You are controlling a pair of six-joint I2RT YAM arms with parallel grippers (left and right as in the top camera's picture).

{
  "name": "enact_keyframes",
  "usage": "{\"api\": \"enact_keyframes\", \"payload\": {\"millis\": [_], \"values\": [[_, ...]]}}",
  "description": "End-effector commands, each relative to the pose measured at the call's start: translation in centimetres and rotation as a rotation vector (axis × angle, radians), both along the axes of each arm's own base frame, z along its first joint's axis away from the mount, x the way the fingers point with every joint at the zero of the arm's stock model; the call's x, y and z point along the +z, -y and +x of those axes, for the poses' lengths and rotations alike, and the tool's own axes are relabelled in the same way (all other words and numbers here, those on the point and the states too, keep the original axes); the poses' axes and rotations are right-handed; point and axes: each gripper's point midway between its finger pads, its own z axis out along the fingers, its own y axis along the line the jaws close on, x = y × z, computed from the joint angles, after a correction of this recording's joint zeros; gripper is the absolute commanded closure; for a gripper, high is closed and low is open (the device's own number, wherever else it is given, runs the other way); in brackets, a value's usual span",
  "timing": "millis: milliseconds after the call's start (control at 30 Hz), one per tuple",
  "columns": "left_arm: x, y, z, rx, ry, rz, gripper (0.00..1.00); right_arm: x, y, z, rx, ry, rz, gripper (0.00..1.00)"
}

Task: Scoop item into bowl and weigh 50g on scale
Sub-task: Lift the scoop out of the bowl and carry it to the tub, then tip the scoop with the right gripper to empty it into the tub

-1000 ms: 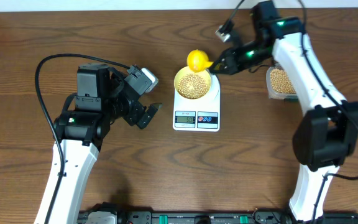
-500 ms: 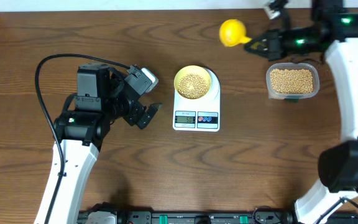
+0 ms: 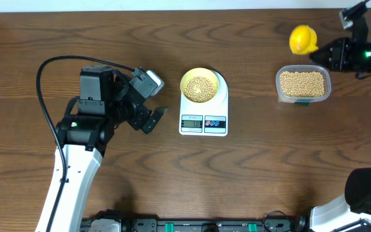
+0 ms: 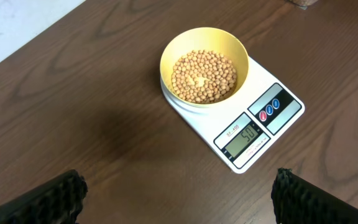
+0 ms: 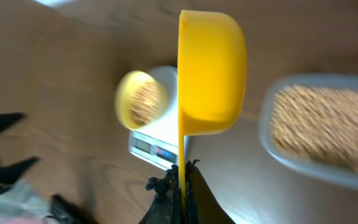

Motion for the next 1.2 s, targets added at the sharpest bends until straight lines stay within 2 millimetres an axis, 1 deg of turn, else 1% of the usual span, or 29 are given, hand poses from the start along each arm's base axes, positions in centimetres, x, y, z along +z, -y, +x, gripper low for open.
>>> {"api": "enact_keyframes", "payload": {"millis": [0, 167, 333, 433, 500, 533, 667, 733, 833, 900, 967, 1067, 1100, 1167], "values": [[-0.3, -0.3, -0.1, 0.018, -0.009, -0.001, 0.03, -2.0, 2.6, -0.8, -0.061, -0.075, -0.178, 0.99], [-0.3, -0.3, -0.1, 0.018, -0.01, -0.001, 0.03, -3.6, 4.1, -1.3, -0.115, -0.156, -0.266, 0.99], [-0.3, -0.3, -0.1, 0.018, -0.009, -0.001, 0.03, -6.0, 5.7, -0.7, -0.153, -0.23, -0.404, 0.99], [-0.3, -0.3, -0.1, 0.018, -0.009, -0.001, 0.03, -7.8, 5.9, -0.4, -0.15, -0.286, -0.465, 0.99], [-0.3, -0.3, -0.1, 0.018, -0.009, -0.001, 0.03, -9.3, 5.8, -0.2, -0.145, -0.335, -0.535, 0.99], [-0.3, -0.3, -0.1, 0.018, -0.009, -0.001, 0.03, -9.7, 5.8, -0.2, -0.143, -0.349, -0.56, 0.99], [-0.3, -0.3, -0.1, 0.018, -0.009, -0.001, 0.03, -11.8, 6.2, -0.2, -0.148, -0.426, -0.755, 0.99], [-0.3, -0.3, -0.1, 0.018, -0.009, -0.001, 0.03, -12.4, 6.3, -0.1, -0.156, -0.446, -0.853, 0.99], [-0.3, -0.3, -0.1, 0.018, -0.009, -0.001, 0.03, -12.4, 6.4, 0.2, -0.186, -0.444, -0.986, 0.99], [-0.3, -0.3, -0.1, 0.018, -0.009, -0.001, 0.03, -12.3, 6.0, 0.4, -0.18, -0.43, -1.019, 0.99], [-0.3, -0.3, -0.1, 0.018, -0.009, -0.001, 0.03, -11.9, 6.0, 0.4, -0.207, -0.423, -1.057, 0.99], [-0.3, -0.3, -0.1, 0.018, -0.009, -0.001, 0.03, -12.0, 5.7, 0.0, -0.233, -0.442, -1.035, 0.99], [-0.3, -0.3, -0.1, 0.018, -0.009, -0.001, 0.03, -12.2, 5.3, -0.1, -0.238, -0.449, -1.006, 0.99], [-0.3, -0.3, -0.1, 0.018, -0.009, -0.001, 0.03, -12.9, 3.9, -0.2, -0.226, -0.471, -0.89, 0.99]]}}
